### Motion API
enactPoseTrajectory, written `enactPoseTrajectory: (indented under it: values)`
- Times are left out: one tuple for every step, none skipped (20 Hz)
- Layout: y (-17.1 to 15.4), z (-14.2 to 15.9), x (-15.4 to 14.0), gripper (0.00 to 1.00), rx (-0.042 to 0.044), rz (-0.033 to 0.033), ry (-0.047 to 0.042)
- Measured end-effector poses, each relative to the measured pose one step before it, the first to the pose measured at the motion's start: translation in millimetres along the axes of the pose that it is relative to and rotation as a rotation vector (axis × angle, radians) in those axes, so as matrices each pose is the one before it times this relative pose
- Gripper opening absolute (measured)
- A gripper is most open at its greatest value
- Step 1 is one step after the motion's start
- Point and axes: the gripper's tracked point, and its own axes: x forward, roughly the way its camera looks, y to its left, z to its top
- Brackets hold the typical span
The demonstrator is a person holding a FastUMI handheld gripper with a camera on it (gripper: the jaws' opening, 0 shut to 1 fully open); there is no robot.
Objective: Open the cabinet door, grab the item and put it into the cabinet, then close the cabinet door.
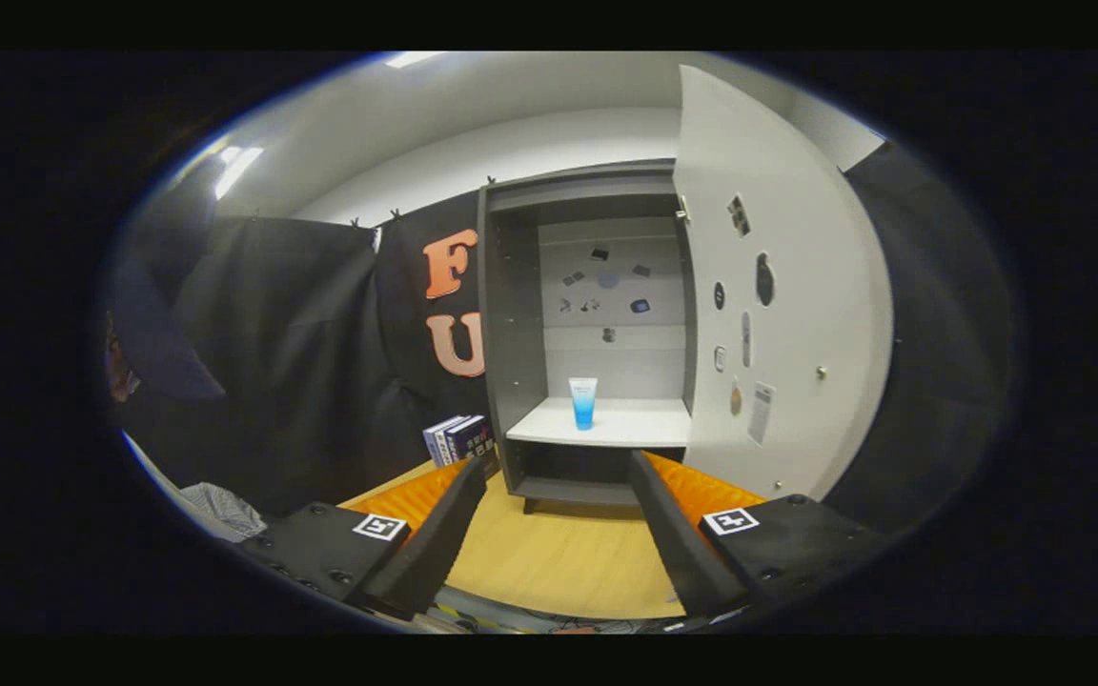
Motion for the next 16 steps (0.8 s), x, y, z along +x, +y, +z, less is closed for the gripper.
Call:
enactPoseTrajectory:
  values:
    - [-10.42,-4.32,-14.65,0.98,0.00185,-0.01533,0.00297]
    - [-9.99,-3.55,-12.39,0.98,0.00379,-0.01553,-0.00168]
    - [-8.94,-0.84,-13.89,0.98,0.00365,-0.01397,-0.00844]
    - [-9.37,-1.08,-13.86,0.98,0.00386,-0.01534,-0.00637]
    - [-10.87,-1.18,-12.64,0.98,0.00453,-0.02066,-0.0047]
    - [-13.11,-1.16,-10.6,0.98,0.00477,-0.02636,-0.00462]
    - [-14.16,-0.06,-8.94,0.98,0.00501,-0.02825,-0.00768]
    - [-14.96,0.25,-9.67,0.98,0.00536,-0.0322,-0.00891]
    - [-17.12,0.77,-5.63,0.98,0.00392,-0.03785,-0.00808]
    - [-16.81,0.83,-3.61,0.98,0.00028,-0.03933,-0.00731]
    - [-18.55,1.09,-0.39,0.98,0.0009,-0.04151,-0.00553]
    - [-16.26,0.93,2.39,0.98,0.00361,-0.03315,-0.00387]
    - [-13.12,0.66,3.23,0.97,0.00735,-0.02754,-0.00216]
    - [-12.89,0.77,5.96,0.97,0.01233,-0.02533,0.00106]
    - [-13.05,0.32,8.28,0.97,0.019,-0.02196,0.00227]
    - [-10.79,0.89,8.72,0.97,0.01824,-0.02383,0.00721]
